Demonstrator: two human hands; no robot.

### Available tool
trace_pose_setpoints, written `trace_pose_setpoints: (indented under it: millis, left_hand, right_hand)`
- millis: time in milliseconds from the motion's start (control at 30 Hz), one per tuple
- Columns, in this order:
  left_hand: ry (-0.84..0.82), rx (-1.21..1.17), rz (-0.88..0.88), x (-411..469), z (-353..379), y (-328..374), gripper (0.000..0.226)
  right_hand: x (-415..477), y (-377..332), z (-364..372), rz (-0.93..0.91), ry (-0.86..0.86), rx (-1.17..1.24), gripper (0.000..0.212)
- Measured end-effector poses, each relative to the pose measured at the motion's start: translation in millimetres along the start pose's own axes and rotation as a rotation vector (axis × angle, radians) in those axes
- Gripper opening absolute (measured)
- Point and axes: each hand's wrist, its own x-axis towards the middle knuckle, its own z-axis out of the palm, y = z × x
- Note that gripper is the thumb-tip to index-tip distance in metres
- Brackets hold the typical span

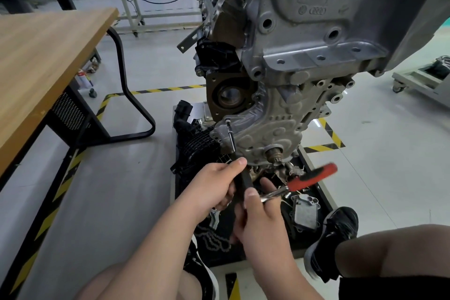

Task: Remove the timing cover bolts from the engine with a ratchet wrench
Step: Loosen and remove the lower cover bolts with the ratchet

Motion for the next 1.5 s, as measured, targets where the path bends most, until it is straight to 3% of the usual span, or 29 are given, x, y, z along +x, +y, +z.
trace_pose_setpoints:
  millis: [33,100,167,233,333,433,467,533,567,633,667,700,800,900,1000,1067,1133,1233,1300,1400,1467,1500]
  left_hand:
    - [-0.037,-0.015,-0.016,0,1,-1,0.055]
    - [-0.089,-0.021,-0.036,1,3,-2,0.058]
    - [-0.085,0.0,-0.034,2,2,-2,0.07]
    - [-0.075,0.02,-0.023,3,0,-2,0.063]
    - [-0.041,0.038,0.001,3,-2,-3,0.043]
    - [0.031,0.075,0.021,2,-2,-4,0.046]
    - [0.047,0.101,0.029,1,-2,-4,0.046]
    - [0.068,0.166,0.05,2,-1,-5,0.049]
    - [0.071,0.188,0.061,2,0,-4,0.049]
    - [0.071,0.188,0.065,4,1,-5,0.047]
    - [0.073,0.189,0.06,5,1,-5,0.047]
    - [0.077,0.192,0.052,5,1,-4,0.049]
    - [0.083,0.15,0.017,4,2,-5,0.062]
    - [0.014,0.062,-0.023,3,3,-4,0.063]
    - [-0.022,0.023,-0.021,4,1,-4,0.054]
    - [-0.012,0.029,-0.015,4,0,-5,0.045]
    - [0.012,0.018,0.003,4,0,-5,0.041]
    - [0.066,0.053,0.017,4,-1,-6,0.039]
    - [0.096,0.1,0.019,4,0,-5,0.044]
    - [0.115,0.192,0.041,6,1,-7,0.054]
    - [0.12,0.206,0.052,7,1,-6,0.053]
    - [0.123,0.194,0.051,7,1,-6,0.055]
  right_hand:
    - [-1,-3,1,0.155,-0.05,0.217,0.017]
    - [0,-9,-2,0.454,-0.172,0.686,0.039]
    - [1,-10,-7,0.656,-0.278,1.073,0.045]
    - [1,-8,-8,0.695,-0.323,1.2,0.044]
    - [0,-3,-5,0.688,-0.337,1.154,0.043]
    - [2,0,2,0.639,-0.214,0.902,0.042]
    - [1,2,4,0.571,-0.136,0.711,0.037]
    - [-1,5,2,0.256,0.021,0.201,0.015]
    - [0,5,-1,0.077,0.067,-0.089,0.018]
    - [2,12,-11,-0.236,0.024,-0.71,0.051]
    - [2,13,-15,-0.336,0.002,-0.892,0.058]
    - [1,12,-15,-0.359,0.001,-0.91,0.058]
    - [4,17,-10,-0.26,0.012,-0.468,0.041]
    - [5,10,-3,0.19,-0.054,0.258,0.016]
    - [5,2,-8,0.603,-0.269,0.961,0.036]
    - [6,2,-12,0.674,-0.339,1.134,0.043]
    - [6,4,-12,0.674,-0.39,1.124,0.047]
    - [6,6,-7,0.656,-0.329,0.961,0.041]
    - [6,9,-4,0.537,-0.175,0.626,0.035]
    - [6,13,-10,0.07,0.011,-0.098,0.025]
    - [6,17,-16,-0.245,0.001,-0.546,0.05]
    - [6,17,-17,-0.315,-0.021,-0.637,0.055]
